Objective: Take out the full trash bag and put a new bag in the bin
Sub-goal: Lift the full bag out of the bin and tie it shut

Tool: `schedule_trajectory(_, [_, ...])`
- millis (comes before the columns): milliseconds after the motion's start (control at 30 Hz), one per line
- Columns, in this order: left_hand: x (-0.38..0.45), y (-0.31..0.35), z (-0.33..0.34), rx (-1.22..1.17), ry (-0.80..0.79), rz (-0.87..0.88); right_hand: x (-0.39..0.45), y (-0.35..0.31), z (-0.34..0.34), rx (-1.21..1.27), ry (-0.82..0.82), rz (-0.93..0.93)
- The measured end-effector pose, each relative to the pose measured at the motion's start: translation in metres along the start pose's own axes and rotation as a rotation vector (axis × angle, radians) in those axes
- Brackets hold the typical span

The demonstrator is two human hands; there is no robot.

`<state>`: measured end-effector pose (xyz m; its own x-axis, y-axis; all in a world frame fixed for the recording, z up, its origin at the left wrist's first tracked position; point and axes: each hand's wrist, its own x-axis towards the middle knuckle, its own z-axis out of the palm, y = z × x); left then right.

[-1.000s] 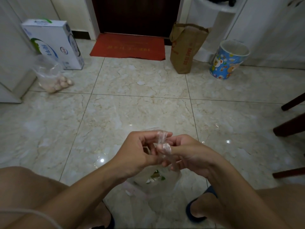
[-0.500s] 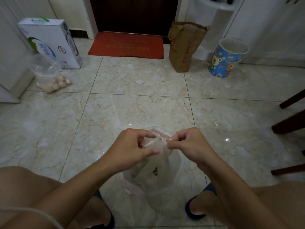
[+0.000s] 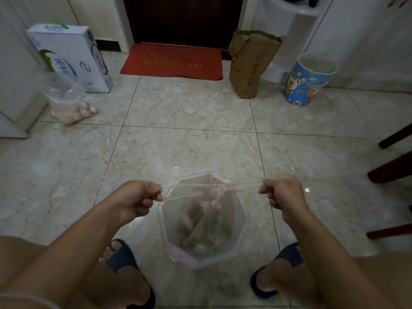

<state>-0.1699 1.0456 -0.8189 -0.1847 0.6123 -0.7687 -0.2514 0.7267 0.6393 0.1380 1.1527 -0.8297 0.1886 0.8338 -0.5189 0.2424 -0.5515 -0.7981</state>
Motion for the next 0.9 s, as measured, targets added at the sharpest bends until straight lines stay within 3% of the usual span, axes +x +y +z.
schedule_trajectory(133, [0.01,-0.005,-0.014,-0.414,-0.023,-0.225,0.017,0.01,-0.006,0.604,-0.164,0.447])
schedule_trajectory(300, [0.023,-0.013,-0.021,-0.715,-0.052,-0.294,0.018,0.019,0.0,0.791,-0.177,0.62])
schedule_trajectory(400, [0.02,-0.013,-0.021,-0.65,-0.165,-0.24,0.022,0.018,-0.005,0.779,-0.185,0.608])
schedule_trajectory(567, [0.012,-0.006,-0.021,-0.005,-0.342,-0.131,0.028,0.014,-0.021,0.748,-0.342,0.581])
schedule_trajectory(633, [0.011,-0.008,-0.019,0.136,-0.404,-0.105,0.028,0.011,-0.022,0.712,-0.379,0.568])
schedule_trajectory(733, [0.012,-0.011,-0.016,0.051,-0.378,-0.105,0.027,0.01,-0.023,0.697,-0.377,0.579])
schedule_trajectory(900, [0.026,-0.02,-0.015,-0.316,-0.099,-0.221,0.022,0.01,-0.022,0.821,-0.326,0.662])
